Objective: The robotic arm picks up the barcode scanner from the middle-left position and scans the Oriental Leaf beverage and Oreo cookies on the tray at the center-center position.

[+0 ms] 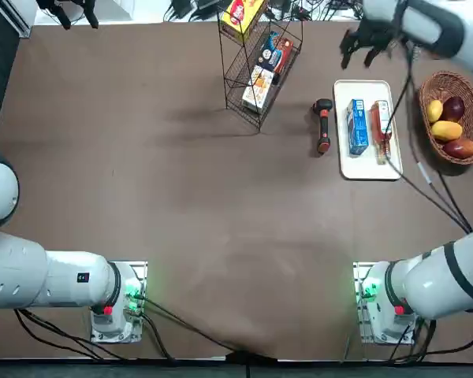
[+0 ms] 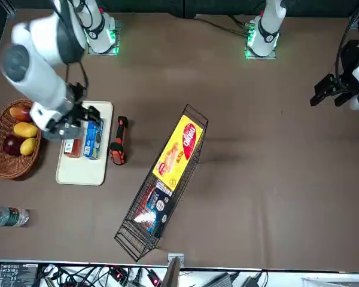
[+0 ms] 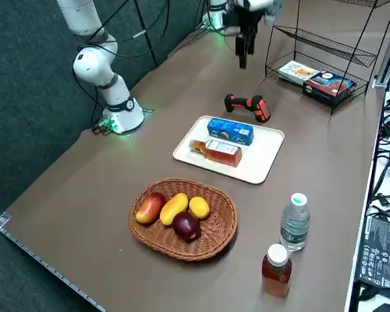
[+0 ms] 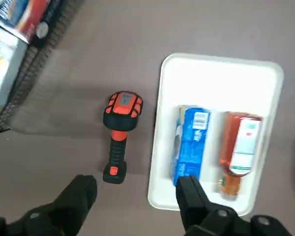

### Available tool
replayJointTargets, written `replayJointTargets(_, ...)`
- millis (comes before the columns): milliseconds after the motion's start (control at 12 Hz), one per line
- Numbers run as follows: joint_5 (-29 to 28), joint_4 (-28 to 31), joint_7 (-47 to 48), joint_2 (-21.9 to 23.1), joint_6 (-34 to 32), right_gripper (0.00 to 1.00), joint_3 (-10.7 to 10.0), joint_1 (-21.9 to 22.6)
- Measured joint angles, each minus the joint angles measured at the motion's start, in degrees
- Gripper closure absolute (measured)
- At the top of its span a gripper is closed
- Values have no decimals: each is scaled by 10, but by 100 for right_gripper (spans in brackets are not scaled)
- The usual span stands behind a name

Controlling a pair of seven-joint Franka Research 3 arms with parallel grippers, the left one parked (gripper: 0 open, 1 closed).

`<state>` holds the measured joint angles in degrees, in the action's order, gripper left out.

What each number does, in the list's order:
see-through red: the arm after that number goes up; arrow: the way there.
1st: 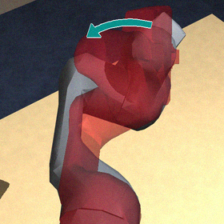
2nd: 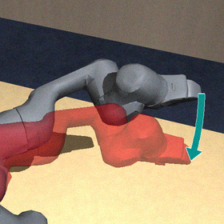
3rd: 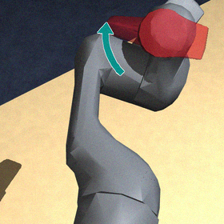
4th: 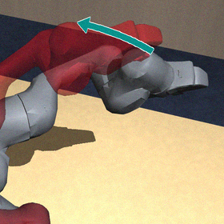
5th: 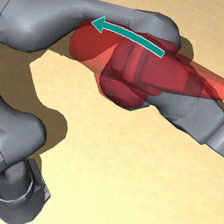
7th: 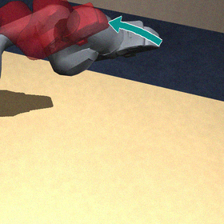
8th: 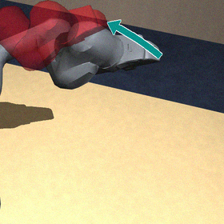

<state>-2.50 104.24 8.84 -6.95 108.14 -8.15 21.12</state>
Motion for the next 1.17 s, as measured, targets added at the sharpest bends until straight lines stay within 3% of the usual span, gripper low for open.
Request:
replayJointTargets(333,3,-94,-23,15,-48,0,-2,-22)
replayJointTargets(583,6,-181,-20,16,-151,0,-7,-24)
replayJointTargets(917,14,-212,-19,35,-208,0,-25,-29)
replayJointTargets(1000,17,-212,-19,38,-212,0,-22,-36)
replayJointTargets(1167,19,-211,-19,42,-233,0,8,-86)
